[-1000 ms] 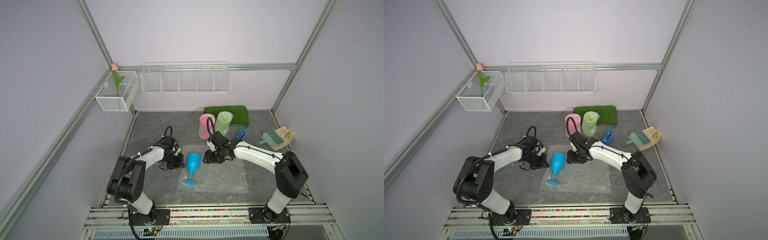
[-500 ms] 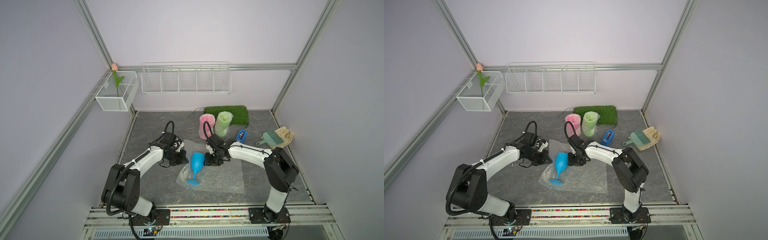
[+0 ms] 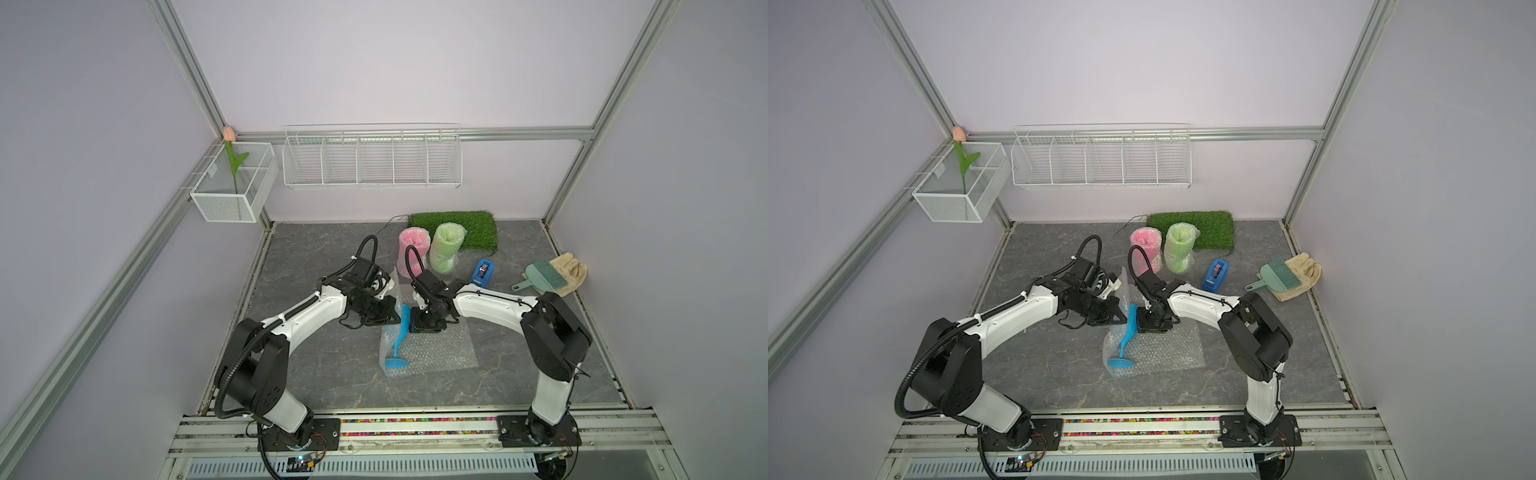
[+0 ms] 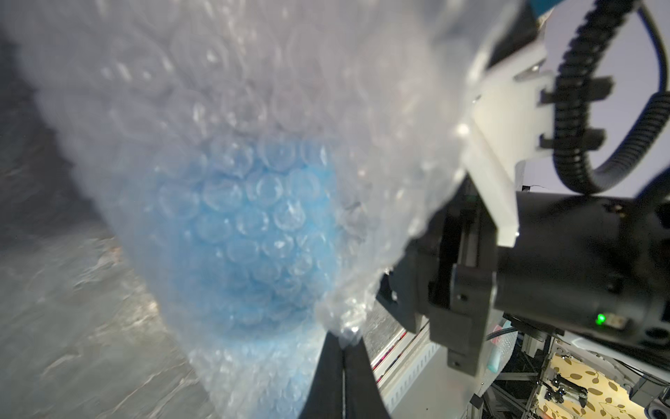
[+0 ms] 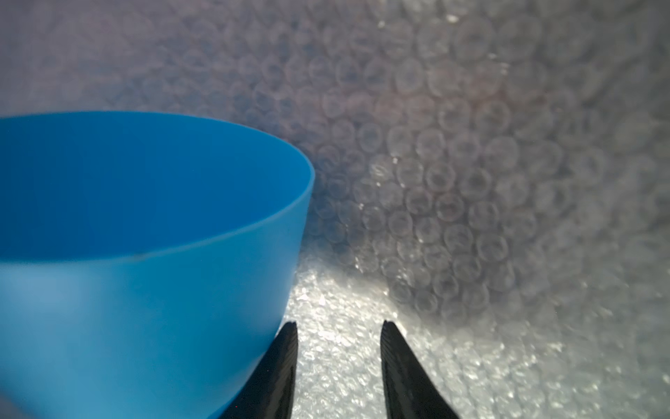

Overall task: Wrap wine glasses in bubble wrap
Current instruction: Wrap the wine glass in bubble wrap.

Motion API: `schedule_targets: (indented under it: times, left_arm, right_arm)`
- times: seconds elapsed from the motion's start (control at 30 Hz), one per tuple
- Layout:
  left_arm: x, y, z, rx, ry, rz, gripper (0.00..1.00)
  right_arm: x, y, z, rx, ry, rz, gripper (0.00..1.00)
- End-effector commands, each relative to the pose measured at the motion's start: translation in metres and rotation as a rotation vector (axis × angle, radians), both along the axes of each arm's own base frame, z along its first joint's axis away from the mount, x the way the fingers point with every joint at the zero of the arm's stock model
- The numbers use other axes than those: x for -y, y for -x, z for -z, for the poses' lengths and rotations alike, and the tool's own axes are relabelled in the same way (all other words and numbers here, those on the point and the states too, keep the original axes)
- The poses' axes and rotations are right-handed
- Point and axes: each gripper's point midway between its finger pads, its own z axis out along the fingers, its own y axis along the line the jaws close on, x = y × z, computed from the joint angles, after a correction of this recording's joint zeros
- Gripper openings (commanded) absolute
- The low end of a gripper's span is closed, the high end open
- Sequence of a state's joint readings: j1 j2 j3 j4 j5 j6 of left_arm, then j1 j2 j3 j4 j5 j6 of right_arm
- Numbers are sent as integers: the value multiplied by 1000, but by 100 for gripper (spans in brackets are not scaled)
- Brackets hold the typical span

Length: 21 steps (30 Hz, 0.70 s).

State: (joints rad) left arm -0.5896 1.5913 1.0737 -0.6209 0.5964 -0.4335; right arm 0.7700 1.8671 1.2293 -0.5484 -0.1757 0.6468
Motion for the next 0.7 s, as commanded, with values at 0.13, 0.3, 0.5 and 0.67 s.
schedule_targets:
  times: [0.13, 0.3, 0.5, 0.67]
  left_arm:
    - [31, -6, 4, -9, 23, 12, 0]
    - [38, -7, 7, -13, 28, 13, 0]
    - [39, -9, 6, -11, 32, 15, 0]
    - [40, -9, 7, -15, 40, 14, 0]
  right_arm:
    - [21, -4, 7, 10, 24, 47, 39]
    - [38, -11, -23, 59, -47, 103, 38]
    - [22, -23, -72, 96, -314, 168, 44]
    - [1, -35, -85, 73, -418, 163, 47]
